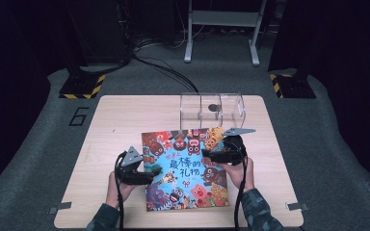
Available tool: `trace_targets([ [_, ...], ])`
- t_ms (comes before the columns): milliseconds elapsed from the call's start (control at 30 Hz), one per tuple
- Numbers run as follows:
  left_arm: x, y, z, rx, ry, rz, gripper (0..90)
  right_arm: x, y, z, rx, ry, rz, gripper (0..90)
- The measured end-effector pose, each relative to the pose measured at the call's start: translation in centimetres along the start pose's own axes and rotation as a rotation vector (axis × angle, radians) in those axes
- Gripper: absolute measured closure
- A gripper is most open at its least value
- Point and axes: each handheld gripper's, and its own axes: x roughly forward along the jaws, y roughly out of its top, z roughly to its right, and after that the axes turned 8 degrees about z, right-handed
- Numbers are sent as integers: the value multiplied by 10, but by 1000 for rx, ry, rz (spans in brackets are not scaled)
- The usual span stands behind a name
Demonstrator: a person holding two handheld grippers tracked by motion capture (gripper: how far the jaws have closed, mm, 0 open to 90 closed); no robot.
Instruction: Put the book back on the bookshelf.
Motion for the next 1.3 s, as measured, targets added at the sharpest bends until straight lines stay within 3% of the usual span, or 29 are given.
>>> trace_targets([
  [333, -4, 3, 1, 37, 13, 5, 231, -2, 2, -3, -14, -2, 9, 380],
  [767, -8, 3, 2, 48, 26, 34, 260, -5, 5, -6, -37, -6, 18, 380],
  [833, -9, 4, 2, 40, 13, 24, 262, -6, 6, -6, -38, -6, 17, 380],
  [967, -11, 4, 2, 68, 20, 34, 266, -6, 7, -7, -40, -10, 20, 381],
  [1300, -13, 6, 4, 84, 31, 36, 271, -8, 8, -9, -49, -13, 27, 381],
])
